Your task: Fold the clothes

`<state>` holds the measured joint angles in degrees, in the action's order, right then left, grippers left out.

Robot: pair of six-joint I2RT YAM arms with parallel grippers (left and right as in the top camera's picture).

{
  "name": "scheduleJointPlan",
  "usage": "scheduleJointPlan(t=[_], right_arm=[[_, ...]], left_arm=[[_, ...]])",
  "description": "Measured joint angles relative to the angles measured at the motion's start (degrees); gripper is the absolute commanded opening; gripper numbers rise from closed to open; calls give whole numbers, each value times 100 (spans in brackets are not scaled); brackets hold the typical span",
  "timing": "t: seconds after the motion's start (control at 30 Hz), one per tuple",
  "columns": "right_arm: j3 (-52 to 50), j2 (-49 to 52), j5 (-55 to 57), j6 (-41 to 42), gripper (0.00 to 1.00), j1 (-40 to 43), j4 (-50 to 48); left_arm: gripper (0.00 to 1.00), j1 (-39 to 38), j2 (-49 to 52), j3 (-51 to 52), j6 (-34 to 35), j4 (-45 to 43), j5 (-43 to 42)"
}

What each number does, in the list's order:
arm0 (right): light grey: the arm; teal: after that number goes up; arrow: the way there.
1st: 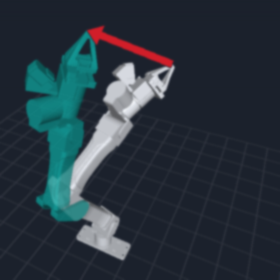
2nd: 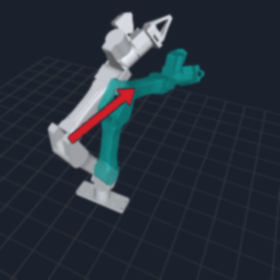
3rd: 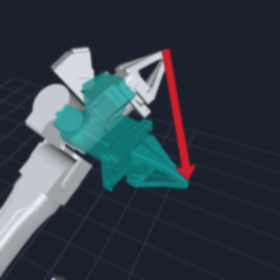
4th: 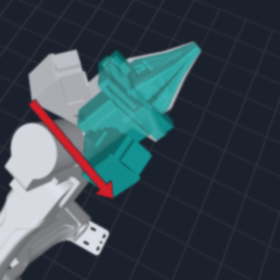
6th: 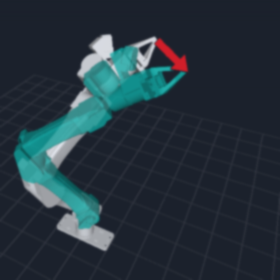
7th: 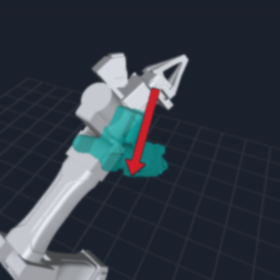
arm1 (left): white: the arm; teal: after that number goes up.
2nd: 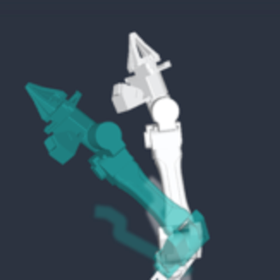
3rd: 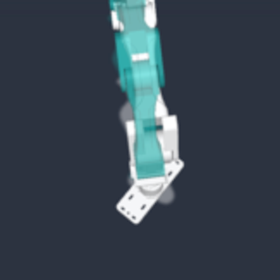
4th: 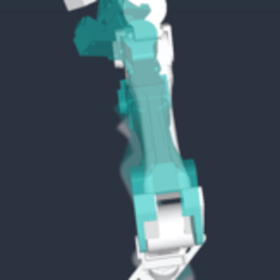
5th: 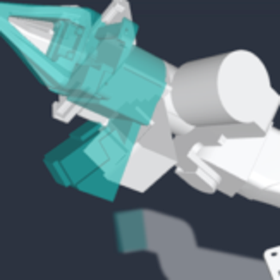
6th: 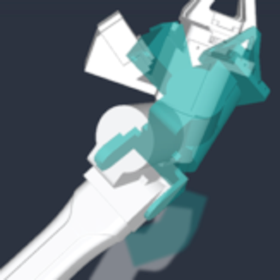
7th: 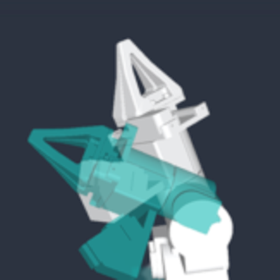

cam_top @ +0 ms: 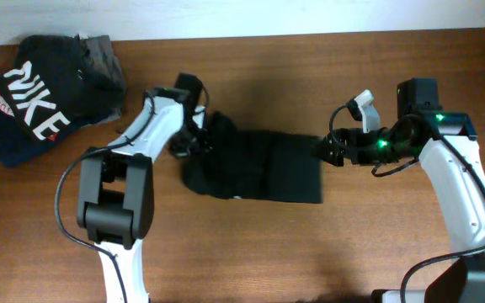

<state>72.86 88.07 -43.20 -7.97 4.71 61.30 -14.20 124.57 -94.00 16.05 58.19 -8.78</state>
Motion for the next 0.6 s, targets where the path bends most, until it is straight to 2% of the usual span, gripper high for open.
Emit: scheduleJointPlan(t=[0.13,0.27,0.6], right_arm=[[-133,9,190,-2,99,0,0],[-262,11,267,0,99,0,-170],[-881,83,1154,522,99,0,-1268]], left_arm=[[1,199,114,-758,-157,745,748],[1,271,118,-1458,-286,1169,1117],[1,-240,118,-1954,-323,1751,1370]])
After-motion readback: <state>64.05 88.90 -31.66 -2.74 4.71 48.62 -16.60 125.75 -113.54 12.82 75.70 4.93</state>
